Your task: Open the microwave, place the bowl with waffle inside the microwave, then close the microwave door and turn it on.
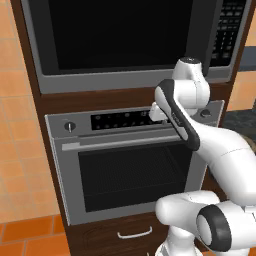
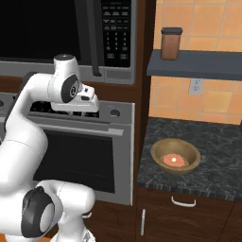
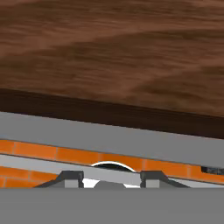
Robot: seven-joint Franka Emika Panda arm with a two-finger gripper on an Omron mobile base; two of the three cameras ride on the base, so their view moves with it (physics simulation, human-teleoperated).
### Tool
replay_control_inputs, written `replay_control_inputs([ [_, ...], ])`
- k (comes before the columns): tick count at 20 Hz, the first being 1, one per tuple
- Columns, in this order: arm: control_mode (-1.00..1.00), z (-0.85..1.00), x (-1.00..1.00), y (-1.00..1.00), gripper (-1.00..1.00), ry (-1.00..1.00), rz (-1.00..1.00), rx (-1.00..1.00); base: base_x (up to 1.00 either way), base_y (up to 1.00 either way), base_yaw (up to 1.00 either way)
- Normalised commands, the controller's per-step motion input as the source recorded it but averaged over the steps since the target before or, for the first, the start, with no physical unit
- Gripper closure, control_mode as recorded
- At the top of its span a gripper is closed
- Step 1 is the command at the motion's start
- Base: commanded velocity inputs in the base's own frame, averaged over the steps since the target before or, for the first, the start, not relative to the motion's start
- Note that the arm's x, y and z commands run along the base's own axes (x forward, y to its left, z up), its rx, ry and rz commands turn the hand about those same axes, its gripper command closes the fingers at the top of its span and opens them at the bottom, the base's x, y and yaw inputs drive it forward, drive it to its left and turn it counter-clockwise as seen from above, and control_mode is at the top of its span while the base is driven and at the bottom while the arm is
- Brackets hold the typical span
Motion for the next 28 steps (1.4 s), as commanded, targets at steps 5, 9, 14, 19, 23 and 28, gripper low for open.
replay_control_inputs([
  [5,-1.0,0.09,-0.47,-0.16,-1.0,-0.12,0.01,0.0,0.0,0.0,0.0],
  [9,-1.0,0.48,-0.83,-0.31,-1.0,-0.33,0.0,0.0,0.0,0.0,0.0],
  [14,-1.0,0.45,-0.55,-0.32,-1.0,-0.26,0.02,0.0,0.0,0.0,0.0],
  [19,-1.0,0.46,-0.33,-0.17,-1.0,-0.28,0.0,-0.01,0.0,0.0,0.0],
  [23,-1.0,0.59,-0.1,-0.27,-1.0,-0.3,-0.03,0.01,0.0,0.0,0.0],
  [28,-1.0,0.75,0.0,-0.14,-1.0,-0.28,-0.12,0.1,0.0,0.0,0.0],
])
